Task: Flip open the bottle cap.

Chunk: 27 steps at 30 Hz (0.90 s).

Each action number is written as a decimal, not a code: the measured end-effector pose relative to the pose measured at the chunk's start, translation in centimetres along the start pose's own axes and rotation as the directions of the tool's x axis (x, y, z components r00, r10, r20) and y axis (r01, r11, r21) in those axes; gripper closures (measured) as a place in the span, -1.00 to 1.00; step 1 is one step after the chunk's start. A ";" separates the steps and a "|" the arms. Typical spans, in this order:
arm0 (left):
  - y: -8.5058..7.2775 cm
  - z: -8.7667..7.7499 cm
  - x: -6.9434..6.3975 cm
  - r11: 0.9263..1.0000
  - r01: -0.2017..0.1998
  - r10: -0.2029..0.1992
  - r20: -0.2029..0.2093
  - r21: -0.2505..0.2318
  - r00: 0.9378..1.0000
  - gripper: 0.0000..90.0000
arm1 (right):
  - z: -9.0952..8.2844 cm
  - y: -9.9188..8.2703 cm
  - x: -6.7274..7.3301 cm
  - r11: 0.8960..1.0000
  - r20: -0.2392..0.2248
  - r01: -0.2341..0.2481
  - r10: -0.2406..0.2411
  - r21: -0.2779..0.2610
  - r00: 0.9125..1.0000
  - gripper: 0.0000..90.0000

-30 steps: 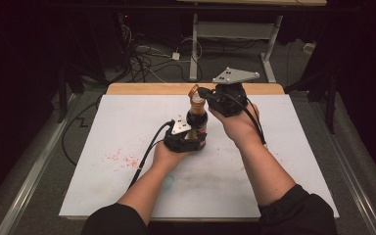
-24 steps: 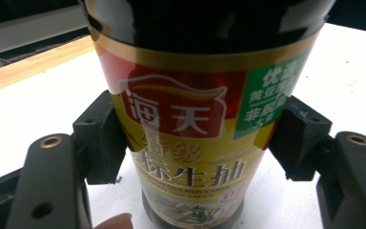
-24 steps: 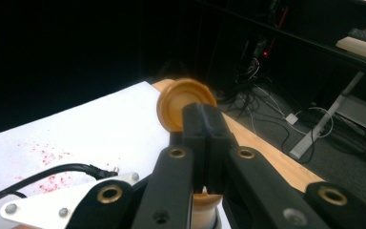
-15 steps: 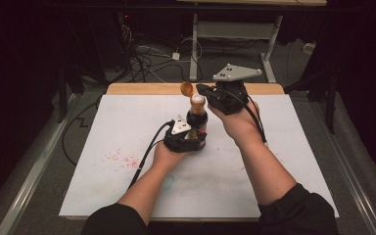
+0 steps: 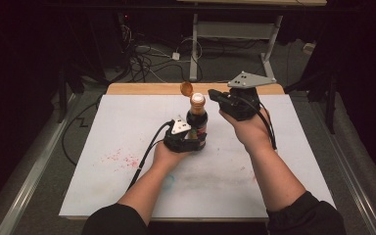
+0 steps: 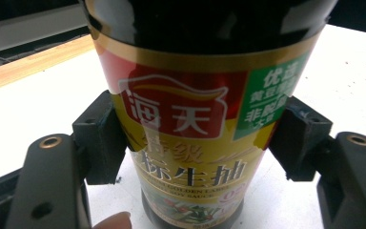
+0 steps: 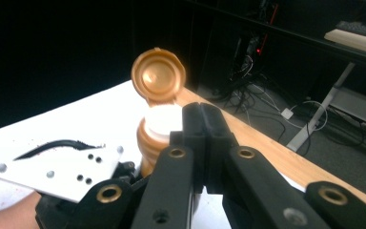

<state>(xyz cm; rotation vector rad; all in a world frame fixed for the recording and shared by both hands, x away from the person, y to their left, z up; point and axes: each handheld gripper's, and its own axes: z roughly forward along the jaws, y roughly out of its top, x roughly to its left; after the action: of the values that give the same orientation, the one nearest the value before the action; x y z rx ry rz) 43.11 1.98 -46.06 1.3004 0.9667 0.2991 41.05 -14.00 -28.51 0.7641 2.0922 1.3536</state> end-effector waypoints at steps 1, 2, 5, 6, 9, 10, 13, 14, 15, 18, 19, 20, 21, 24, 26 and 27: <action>0.0 0.0 0.0 1.000 -0.001 0.001 -0.001 0.000 1.000 -0.37 | -0.1 -0.2 -0.1 1.000 0.002 -0.001 0.001 0.001 1.000 1.00; 0.0 0.0 0.0 1.000 0.000 0.000 -0.001 0.001 1.000 -0.37 | -0.2 -0.4 -0.2 1.000 0.002 -0.003 0.003 0.002 1.000 1.00; 0.0 0.0 0.0 1.000 -0.002 0.002 -0.002 0.004 1.000 -0.37 | -0.5 -1.1 -0.5 1.000 0.003 -0.006 0.006 0.006 1.000 1.00; 0.0 0.0 0.0 1.000 -0.002 0.002 -0.003 0.004 1.000 -0.37 | -0.6 -1.4 -0.6 1.000 0.006 -0.008 0.008 0.007 1.000 1.00; 0.0 0.0 0.0 1.000 0.002 -0.002 -0.004 0.002 1.000 -0.37 | -0.8 -2.2 -0.9 1.000 0.007 -0.019 0.019 0.011 1.000 1.00; 0.0 0.0 0.0 1.000 0.002 -0.002 -0.004 0.003 1.000 -0.37 | -0.9 -2.5 -1.0 1.000 0.008 -0.020 0.020 0.012 1.000 1.00; 0.0 0.0 0.0 1.000 0.002 -0.002 -0.004 0.002 1.000 -0.37 | -1.0 -3.3 -1.3 0.999 0.012 -0.034 0.034 0.019 0.999 1.00; 0.0 0.0 0.0 1.000 0.002 -0.002 -0.004 0.002 1.000 -0.37 | -1.1 -3.5 -1.3 0.999 0.013 -0.039 0.038 0.021 0.999 1.00; 0.0 0.0 0.0 1.000 0.003 -0.003 -0.004 0.002 1.000 -0.37 | -1.1 -3.8 -1.4 0.999 0.013 -0.040 0.039 0.021 0.999 1.00; 0.0 0.0 0.0 1.000 0.002 -0.002 -0.004 0.002 1.000 -0.37 | -1.1 -4.5 -1.4 0.999 0.016 -0.042 0.041 0.030 0.999 1.00; 0.0 0.0 0.0 1.000 0.003 -0.003 -0.004 0.002 1.000 -0.37 | -1.2 -4.8 -1.4 0.999 0.018 -0.044 0.043 0.033 0.999 1.00; 0.0 0.0 0.0 1.000 0.003 -0.003 -0.004 0.002 1.000 -0.37 | -1.2 -5.1 -1.5 0.998 0.016 -0.045 0.044 0.036 0.999 1.00; 0.0 0.0 0.0 1.000 0.004 -0.004 -0.005 0.002 1.000 -0.37 | -1.2 -5.4 -1.5 0.998 0.016 -0.045 0.044 0.042 0.999 1.00; 0.0 0.0 0.0 1.000 0.002 -0.002 -0.004 0.003 1.000 -0.37 | -1.2 -6.5 -1.5 0.998 0.017 -0.052 0.051 0.046 0.999 1.00; 0.1 0.0 0.0 1.000 0.003 -0.003 -0.005 0.004 1.000 -0.37 | -1.1 -7.2 -1.6 0.997 0.020 -0.058 0.057 0.049 0.998 1.00; 0.1 0.0 0.0 1.000 0.005 -0.005 -0.006 0.004 1.000 -0.37 | -1.1 -7.6 -1.6 0.997 0.021 -0.066 0.065 0.049 0.998 0.97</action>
<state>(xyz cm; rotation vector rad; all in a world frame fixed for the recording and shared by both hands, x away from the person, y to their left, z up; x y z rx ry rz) 43.11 1.99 -45.99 1.3008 0.9761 0.2975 40.11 -18.43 -34.96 0.8698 2.1102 1.3273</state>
